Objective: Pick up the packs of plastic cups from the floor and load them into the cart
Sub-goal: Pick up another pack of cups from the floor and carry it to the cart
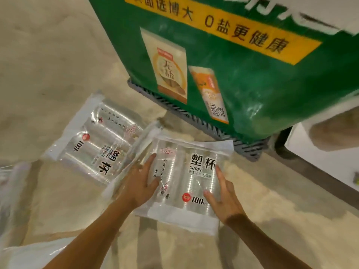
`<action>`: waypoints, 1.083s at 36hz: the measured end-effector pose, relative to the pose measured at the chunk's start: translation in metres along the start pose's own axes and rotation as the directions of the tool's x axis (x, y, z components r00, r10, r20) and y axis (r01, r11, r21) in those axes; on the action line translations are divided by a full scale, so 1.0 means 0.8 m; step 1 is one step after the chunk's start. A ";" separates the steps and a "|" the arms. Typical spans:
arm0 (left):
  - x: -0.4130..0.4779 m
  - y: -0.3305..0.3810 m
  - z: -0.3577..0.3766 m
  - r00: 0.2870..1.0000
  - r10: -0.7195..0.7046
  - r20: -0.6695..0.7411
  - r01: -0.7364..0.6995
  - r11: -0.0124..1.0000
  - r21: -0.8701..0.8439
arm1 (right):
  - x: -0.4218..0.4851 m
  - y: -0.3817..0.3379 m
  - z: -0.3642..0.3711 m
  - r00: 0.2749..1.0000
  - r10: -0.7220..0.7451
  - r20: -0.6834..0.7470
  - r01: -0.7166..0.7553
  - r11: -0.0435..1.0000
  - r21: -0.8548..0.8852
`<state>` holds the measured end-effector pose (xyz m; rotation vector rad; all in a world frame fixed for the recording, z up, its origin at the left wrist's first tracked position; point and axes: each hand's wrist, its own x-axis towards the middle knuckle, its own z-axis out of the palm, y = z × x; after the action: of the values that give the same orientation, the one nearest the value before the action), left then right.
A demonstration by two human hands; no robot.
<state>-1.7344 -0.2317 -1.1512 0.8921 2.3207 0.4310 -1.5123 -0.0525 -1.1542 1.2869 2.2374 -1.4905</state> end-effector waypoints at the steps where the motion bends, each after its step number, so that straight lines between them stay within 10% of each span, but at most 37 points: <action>1: 0.000 -0.005 0.002 1.000 0.015 -0.009 -0.015 0.998 -0.057 | 0.000 0.003 0.001 1.000 -0.011 -0.010 0.011 1.000 0.014; 10: -0.082 0.056 -0.093 0.999 -0.038 -0.019 0.028 0.925 -0.378 | -0.091 -0.078 -0.063 0.993 -0.112 -0.040 0.116 0.989 0.089; 39: -0.602 0.564 -0.839 0.969 0.002 -0.247 -0.069 0.962 -0.264 | -0.673 -0.710 -0.549 0.873 -0.455 -0.179 0.457 0.889 -0.029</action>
<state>-1.6610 -0.2920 -0.2150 0.7830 2.3886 0.8961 -1.4561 -0.0733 -0.2592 0.9669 2.8054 -1.5823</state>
